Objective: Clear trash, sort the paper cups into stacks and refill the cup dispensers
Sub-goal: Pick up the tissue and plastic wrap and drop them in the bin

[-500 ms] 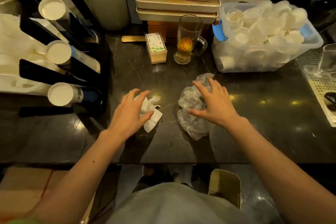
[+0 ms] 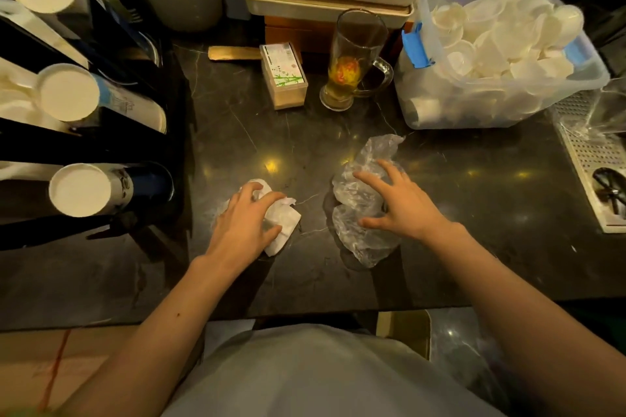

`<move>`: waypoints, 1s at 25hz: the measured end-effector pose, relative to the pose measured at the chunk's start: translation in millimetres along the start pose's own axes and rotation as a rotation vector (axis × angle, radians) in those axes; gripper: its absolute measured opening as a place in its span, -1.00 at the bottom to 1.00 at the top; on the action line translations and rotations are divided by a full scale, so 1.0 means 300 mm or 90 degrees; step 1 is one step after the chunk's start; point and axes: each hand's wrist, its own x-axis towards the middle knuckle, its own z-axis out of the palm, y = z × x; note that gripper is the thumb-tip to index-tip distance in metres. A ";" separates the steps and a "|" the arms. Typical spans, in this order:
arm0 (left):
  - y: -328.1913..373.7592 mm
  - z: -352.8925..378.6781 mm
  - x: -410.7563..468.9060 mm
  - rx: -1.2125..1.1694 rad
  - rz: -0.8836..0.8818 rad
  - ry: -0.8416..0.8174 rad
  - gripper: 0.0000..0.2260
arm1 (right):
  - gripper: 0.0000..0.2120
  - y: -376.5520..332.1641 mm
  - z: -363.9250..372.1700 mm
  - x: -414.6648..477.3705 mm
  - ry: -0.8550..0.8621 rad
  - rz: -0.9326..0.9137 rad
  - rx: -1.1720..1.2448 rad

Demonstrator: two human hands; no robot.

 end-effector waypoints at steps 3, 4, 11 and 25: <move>0.004 0.020 -0.006 -0.016 -0.018 0.020 -0.59 | -0.31 -0.002 0.024 -0.004 -0.009 -0.029 0.005; 0.006 0.026 -0.008 -0.023 -0.019 0.027 -0.61 | -0.36 -0.005 0.039 -0.008 -0.007 -0.036 0.015; 0.025 0.045 -0.029 -0.112 0.013 0.091 -0.70 | -0.57 -0.012 0.117 -0.052 0.076 -0.051 0.122; 0.310 0.114 -0.113 -0.207 0.309 -0.004 -0.69 | -0.58 -0.030 0.216 -0.643 0.433 0.275 0.299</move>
